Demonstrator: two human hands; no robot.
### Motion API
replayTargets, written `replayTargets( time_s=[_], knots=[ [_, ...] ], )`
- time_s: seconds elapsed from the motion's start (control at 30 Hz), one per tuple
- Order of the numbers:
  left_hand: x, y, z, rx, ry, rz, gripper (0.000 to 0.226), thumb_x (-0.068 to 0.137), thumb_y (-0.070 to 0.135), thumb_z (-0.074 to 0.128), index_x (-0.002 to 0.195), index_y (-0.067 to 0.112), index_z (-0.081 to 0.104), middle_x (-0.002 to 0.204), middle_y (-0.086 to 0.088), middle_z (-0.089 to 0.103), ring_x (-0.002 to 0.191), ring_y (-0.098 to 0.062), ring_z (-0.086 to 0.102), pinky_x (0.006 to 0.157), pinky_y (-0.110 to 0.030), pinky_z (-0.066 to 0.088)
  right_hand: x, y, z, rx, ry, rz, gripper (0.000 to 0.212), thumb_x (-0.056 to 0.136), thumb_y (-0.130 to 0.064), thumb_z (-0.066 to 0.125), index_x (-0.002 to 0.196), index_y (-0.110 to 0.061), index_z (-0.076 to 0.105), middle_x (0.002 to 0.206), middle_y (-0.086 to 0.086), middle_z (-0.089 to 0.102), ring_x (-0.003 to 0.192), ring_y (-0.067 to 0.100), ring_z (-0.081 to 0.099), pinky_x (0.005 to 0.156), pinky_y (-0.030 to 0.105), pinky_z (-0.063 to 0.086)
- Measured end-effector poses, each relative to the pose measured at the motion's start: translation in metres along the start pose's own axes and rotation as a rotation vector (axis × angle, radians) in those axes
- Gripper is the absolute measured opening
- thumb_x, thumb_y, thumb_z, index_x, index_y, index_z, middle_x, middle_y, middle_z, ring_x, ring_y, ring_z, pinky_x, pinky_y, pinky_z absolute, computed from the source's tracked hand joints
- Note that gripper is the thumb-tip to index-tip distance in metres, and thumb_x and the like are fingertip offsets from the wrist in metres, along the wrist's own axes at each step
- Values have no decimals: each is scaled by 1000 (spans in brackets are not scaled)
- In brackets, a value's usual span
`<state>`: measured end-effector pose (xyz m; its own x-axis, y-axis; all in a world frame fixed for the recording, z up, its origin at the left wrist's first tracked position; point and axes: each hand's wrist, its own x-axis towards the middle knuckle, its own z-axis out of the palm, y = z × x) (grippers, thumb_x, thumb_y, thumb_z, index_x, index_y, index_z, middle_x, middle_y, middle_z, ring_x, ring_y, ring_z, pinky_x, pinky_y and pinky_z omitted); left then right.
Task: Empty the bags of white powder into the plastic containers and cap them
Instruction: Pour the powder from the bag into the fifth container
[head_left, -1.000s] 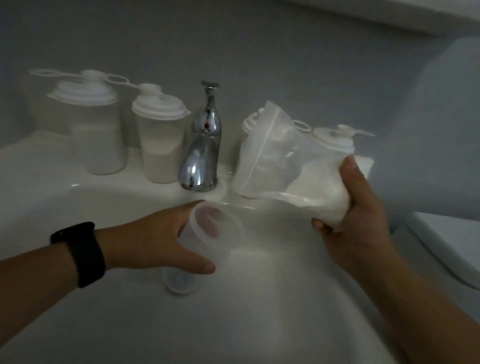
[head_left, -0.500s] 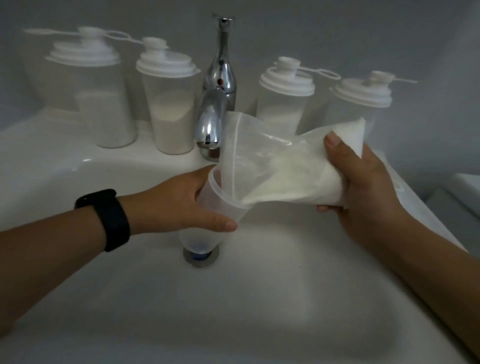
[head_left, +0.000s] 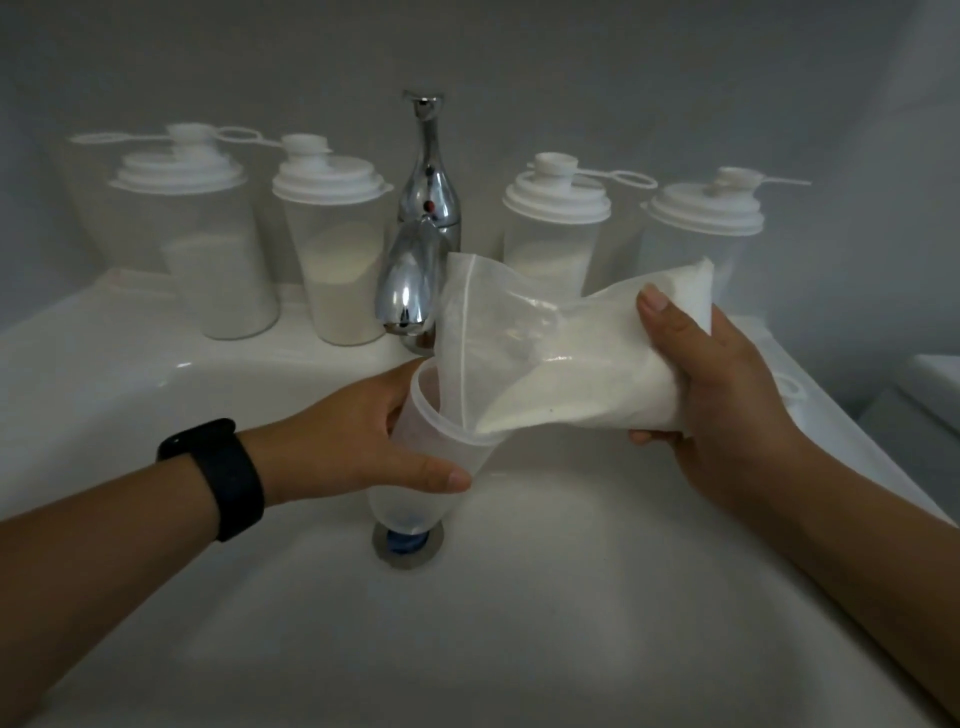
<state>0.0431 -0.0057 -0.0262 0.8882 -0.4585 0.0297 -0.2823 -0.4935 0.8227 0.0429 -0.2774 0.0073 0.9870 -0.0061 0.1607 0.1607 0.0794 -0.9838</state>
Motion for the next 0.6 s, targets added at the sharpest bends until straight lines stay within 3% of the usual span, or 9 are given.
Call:
replayTargets(
  time_s=[0.07, 0.3, 0.47, 0.6],
  knots=[
    [1, 1, 0, -1, -7, 12, 86, 68, 37, 88, 137, 57, 40, 135, 36, 57, 127, 8, 55, 101, -17, 47, 0, -1, 0, -2, 3, -7, 40, 79, -56, 75, 108, -29, 66, 88, -2, 75, 76, 20, 73, 41, 27, 47],
    [1, -1, 1, 11, -7, 27, 85, 68, 39, 89, 136, 57, 41, 133, 41, 55, 126, 12, 53, 96, -5, 45, 0, -1, -1, -15, 19, -10, 50, 71, -56, 66, 111, -25, 65, 87, -1, 75, 74, 20, 73, 40, 29, 47],
    [1, -1, -1, 35, -7, 23, 82, 69, 42, 88, 133, 59, 41, 130, 44, 54, 122, 15, 53, 93, -4, 44, 2, 0, -2, -16, 18, -20, 45, 77, -55, 73, 110, -25, 65, 86, -1, 75, 73, 20, 73, 40, 29, 47],
    [1, -2, 0, 43, -13, 18, 83, 68, 44, 88, 134, 60, 40, 132, 44, 53, 123, 16, 52, 94, -5, 44, 1, 0, -1, -27, 17, -25, 42, 78, -52, 64, 111, -25, 65, 86, -1, 74, 73, 19, 73, 41, 28, 48]
  ],
)
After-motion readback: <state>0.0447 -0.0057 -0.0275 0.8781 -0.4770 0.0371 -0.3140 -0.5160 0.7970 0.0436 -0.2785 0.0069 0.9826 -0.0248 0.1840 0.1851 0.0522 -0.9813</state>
